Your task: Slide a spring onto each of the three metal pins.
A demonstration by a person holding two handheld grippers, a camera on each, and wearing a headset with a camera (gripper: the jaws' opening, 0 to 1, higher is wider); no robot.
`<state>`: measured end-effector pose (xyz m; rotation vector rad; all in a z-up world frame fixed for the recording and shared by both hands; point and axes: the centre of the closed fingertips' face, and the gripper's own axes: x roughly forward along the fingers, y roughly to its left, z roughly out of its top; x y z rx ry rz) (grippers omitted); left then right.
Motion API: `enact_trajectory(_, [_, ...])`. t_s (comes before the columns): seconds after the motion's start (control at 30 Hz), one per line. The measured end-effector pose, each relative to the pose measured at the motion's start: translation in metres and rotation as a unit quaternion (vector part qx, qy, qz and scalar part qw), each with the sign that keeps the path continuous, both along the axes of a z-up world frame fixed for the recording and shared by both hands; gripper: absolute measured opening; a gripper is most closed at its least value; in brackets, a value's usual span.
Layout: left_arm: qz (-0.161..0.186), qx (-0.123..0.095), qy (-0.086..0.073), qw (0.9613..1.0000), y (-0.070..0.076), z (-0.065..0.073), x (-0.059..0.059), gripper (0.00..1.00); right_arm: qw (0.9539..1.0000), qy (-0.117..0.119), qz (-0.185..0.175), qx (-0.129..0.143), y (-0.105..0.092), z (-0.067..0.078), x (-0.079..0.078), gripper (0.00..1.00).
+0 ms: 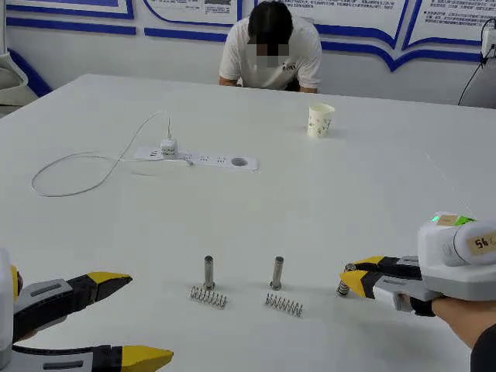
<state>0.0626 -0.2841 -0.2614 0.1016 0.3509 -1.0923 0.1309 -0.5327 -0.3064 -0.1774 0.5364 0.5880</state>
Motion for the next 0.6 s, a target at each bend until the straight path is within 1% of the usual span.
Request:
enact_trajectory(0.47, [-0.003,-0.002,-0.002,1.0000,-0.001,0.001,-0.001,0.73,0.9999,0.005,-0.008,-0.003,-0.007,-0.003,-0.012,0.17])
enact_trajectory(0.6, [-0.001,-0.004,-0.003,1.0000,-0.001,0.002,0.000,0.73,1.0000,0.006,-0.006,-0.004,-0.006,-0.003,-0.017,0.17])
